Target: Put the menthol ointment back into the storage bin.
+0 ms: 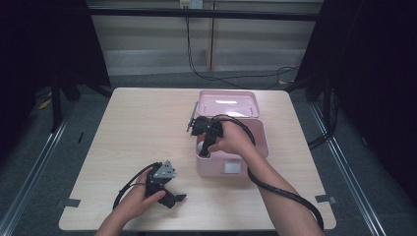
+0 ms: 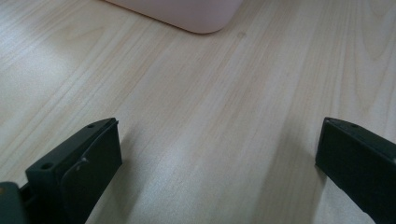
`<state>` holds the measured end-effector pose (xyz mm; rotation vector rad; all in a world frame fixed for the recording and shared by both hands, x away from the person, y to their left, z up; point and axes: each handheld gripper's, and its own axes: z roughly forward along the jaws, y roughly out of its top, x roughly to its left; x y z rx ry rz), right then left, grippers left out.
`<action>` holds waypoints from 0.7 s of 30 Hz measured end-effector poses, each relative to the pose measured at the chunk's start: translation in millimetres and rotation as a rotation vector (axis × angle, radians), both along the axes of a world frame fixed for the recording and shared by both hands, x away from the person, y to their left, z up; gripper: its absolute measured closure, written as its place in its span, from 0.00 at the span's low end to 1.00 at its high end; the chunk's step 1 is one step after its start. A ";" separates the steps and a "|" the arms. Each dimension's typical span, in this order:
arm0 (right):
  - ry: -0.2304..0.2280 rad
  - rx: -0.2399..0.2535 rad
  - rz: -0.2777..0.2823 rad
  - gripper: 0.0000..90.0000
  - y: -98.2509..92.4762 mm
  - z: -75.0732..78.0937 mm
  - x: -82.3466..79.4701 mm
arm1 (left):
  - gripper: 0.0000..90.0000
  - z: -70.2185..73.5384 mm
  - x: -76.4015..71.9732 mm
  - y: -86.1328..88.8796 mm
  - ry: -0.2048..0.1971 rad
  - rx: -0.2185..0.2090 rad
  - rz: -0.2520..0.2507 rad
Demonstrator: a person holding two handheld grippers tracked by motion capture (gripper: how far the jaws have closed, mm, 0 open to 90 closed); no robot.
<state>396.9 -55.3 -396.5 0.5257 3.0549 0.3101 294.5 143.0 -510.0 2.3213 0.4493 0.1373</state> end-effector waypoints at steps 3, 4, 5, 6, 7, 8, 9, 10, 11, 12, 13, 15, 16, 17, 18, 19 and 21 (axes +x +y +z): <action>0.006 -0.009 0.002 0.56 0.6 -0.8 0.1 | 0.00 0.0 0.0 0.0 0.000 0.000 0.000; 0.008 -0.012 0.004 0.56 0.6 -1.4 0.3 | 0.00 0.1 -0.1 0.1 0.001 0.001 0.000; 0.007 -0.015 0.005 0.56 0.8 -2.2 0.2 | 0.00 0.1 0.0 0.1 0.000 0.002 -0.001; 0.007 -0.015 0.005 0.56 0.8 -2.2 0.2 | 0.00 0.1 0.0 0.1 0.000 0.002 -0.001; 0.003 -0.014 0.011 0.56 1.2 -3.4 0.3 | 0.00 0.0 -0.1 0.1 0.001 0.001 0.000; 0.005 -0.009 0.011 0.56 1.4 -4.6 0.3 | 0.00 0.1 0.0 0.1 0.001 0.001 -0.001; 0.006 -0.014 0.014 0.56 1.5 -5.1 0.5 | 0.00 0.1 -0.1 0.1 0.001 0.001 0.000; 0.008 -0.015 0.016 0.56 1.4 -6.0 0.8 | 0.00 0.1 -0.1 0.1 0.001 0.001 0.000; 0.009 -0.019 0.013 0.56 1.6 -6.8 0.8 | 0.00 0.1 -0.1 0.1 0.001 0.001 0.000; 0.002 -0.018 0.016 0.56 1.5 -7.9 1.4 | 0.00 0.0 0.0 0.0 0.001 0.000 0.000; 0.002 -0.018 0.016 0.56 1.5 -7.9 1.4 | 0.00 0.0 0.0 0.0 0.001 0.000 0.000; 0.005 -0.025 0.010 0.56 1.5 -8.5 1.9 | 0.00 0.0 0.0 0.1 0.001 0.001 -0.001; 0.005 -0.023 0.008 0.56 1.5 -8.7 2.1 | 0.00 0.1 0.0 0.1 0.001 0.001 0.000; 0.005 -0.025 0.004 0.56 1.6 -8.9 2.1 | 0.00 0.1 0.0 0.1 0.001 0.002 -0.001; 0.006 -0.029 0.009 0.56 1.7 -9.4 2.1 | 0.00 0.1 0.1 0.1 -0.001 0.001 -0.001; 0.010 -0.030 0.012 0.56 1.8 -10.3 2.1 | 0.00 0.0 0.0 0.1 0.000 0.001 -0.001; 0.008 -0.034 0.017 0.56 2.6 -12.4 1.9 | 0.00 0.2 -0.1 0.0 -0.001 0.004 0.001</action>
